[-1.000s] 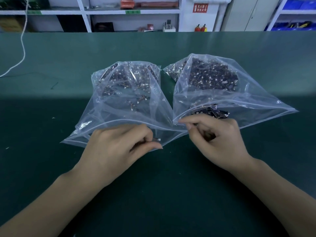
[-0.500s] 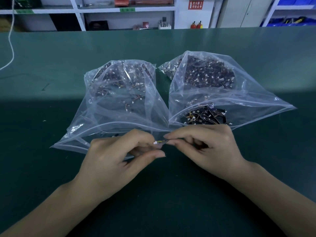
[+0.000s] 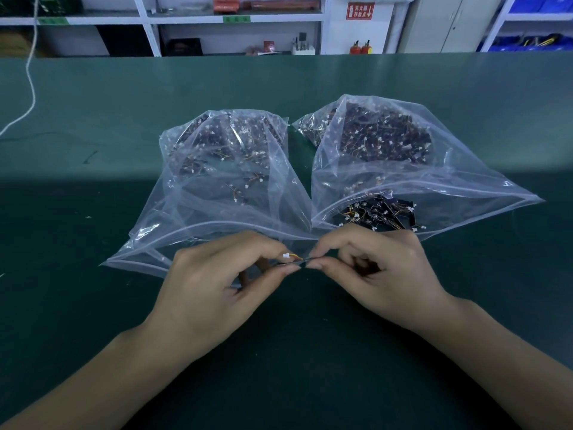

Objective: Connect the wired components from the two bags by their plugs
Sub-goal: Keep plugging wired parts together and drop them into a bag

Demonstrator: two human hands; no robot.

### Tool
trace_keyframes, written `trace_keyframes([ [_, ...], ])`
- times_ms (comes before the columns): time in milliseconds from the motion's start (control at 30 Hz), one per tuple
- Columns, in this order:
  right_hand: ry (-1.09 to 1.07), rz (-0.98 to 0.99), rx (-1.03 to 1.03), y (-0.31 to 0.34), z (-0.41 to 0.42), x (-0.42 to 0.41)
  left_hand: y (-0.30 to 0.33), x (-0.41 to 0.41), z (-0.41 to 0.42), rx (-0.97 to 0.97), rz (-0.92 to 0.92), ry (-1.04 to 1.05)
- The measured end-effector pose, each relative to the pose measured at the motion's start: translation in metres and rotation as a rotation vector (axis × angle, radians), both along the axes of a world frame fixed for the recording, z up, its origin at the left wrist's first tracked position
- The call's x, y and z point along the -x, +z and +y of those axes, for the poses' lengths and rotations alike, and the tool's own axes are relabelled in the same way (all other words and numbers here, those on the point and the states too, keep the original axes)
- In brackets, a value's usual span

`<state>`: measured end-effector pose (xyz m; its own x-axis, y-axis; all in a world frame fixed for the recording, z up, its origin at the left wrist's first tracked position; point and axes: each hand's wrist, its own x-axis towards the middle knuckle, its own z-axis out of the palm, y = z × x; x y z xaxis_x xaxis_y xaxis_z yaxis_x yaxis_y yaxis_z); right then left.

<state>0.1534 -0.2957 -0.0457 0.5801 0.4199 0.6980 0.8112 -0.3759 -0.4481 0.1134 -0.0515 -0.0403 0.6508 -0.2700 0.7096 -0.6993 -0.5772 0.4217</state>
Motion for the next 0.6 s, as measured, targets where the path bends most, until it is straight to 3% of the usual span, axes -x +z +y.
trace_keyframes([
  [600, 0.023, 0.103, 0.052, 0.0011, -0.0007, 0.0012, -0.0015, -0.0015, 0.0004, 0.000, 0.002, -0.017],
])
